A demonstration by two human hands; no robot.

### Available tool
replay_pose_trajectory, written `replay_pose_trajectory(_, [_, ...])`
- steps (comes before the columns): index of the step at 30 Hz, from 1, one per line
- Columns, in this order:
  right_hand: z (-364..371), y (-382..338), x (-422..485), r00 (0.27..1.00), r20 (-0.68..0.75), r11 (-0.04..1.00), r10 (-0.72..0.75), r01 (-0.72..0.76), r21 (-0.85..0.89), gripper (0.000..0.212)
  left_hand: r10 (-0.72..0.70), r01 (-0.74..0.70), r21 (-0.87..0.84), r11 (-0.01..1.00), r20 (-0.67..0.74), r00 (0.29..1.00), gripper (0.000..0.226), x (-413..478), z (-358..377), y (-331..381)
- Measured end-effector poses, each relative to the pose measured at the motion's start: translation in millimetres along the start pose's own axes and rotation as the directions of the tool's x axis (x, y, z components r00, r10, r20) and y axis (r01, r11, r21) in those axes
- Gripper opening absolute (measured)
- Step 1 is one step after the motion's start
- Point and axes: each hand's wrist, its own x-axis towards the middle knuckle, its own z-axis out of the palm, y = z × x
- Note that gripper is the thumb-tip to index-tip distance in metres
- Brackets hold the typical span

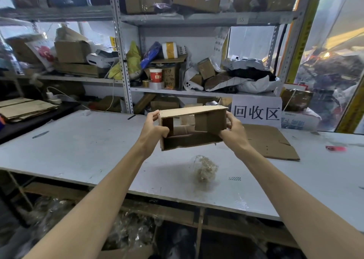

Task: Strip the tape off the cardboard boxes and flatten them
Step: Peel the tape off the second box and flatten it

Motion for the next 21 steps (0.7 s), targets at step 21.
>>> replay_pose_trajectory(21, [-12,-11,-2,0.997,0.002,0.916,0.082,-0.077,0.394,0.041,-0.026,-0.003,-0.183,0.983,-0.157,0.987,0.02,23,-7,-10])
